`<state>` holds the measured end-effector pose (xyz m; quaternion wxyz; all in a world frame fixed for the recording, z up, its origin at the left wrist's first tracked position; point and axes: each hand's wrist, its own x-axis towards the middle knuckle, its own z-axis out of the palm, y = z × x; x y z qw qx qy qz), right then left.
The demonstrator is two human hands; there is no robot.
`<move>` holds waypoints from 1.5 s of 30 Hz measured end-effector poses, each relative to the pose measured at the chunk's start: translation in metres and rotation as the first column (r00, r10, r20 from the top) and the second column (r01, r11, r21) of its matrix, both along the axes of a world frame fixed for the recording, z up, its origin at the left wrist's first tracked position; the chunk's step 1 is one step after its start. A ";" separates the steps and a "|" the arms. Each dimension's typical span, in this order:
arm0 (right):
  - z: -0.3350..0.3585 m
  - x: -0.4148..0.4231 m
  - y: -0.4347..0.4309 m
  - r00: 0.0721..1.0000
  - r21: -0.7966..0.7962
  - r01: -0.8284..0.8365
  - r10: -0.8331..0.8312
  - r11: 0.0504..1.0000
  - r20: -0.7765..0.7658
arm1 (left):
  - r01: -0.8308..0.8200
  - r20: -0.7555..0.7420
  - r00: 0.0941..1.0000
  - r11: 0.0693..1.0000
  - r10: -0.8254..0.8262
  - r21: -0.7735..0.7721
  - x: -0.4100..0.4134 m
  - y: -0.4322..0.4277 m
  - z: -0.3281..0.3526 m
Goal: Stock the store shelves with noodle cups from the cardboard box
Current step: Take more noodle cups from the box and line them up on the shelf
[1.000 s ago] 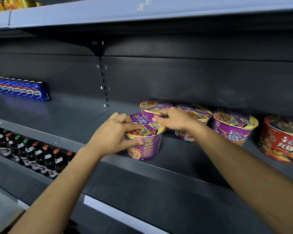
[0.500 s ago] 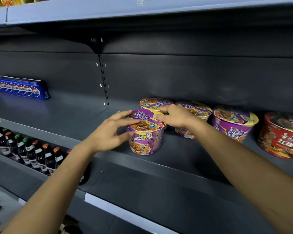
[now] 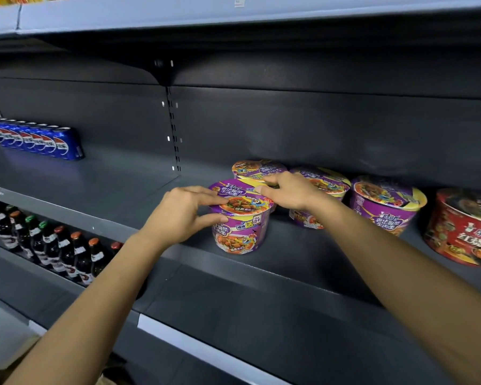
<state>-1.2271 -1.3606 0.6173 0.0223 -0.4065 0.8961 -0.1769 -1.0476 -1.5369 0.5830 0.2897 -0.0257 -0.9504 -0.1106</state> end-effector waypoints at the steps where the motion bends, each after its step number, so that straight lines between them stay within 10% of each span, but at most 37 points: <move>1: 0.000 0.000 0.000 1.000 0.005 -0.006 0.006 1.000 0.002 | 0.004 -0.011 1.000 1.000 -0.004 0.019 0.000 0.001 -0.001; 10: -0.001 0.029 0.022 0.964 -0.245 -0.245 0.209 0.938 -0.165 | -0.006 0.040 0.999 0.970 -0.003 0.242 0.007 -0.016 -0.008; 17: -0.009 0.044 0.027 0.948 -0.146 -0.309 0.293 0.940 -0.121 | 0.068 0.080 0.991 0.925 -0.106 0.373 0.004 -0.012 -0.007; 45: -0.010 0.034 0.023 0.938 -0.197 -0.346 0.345 0.918 -0.037 | -0.018 -0.078 0.996 0.967 0.040 0.254 0.010 -0.011 -0.005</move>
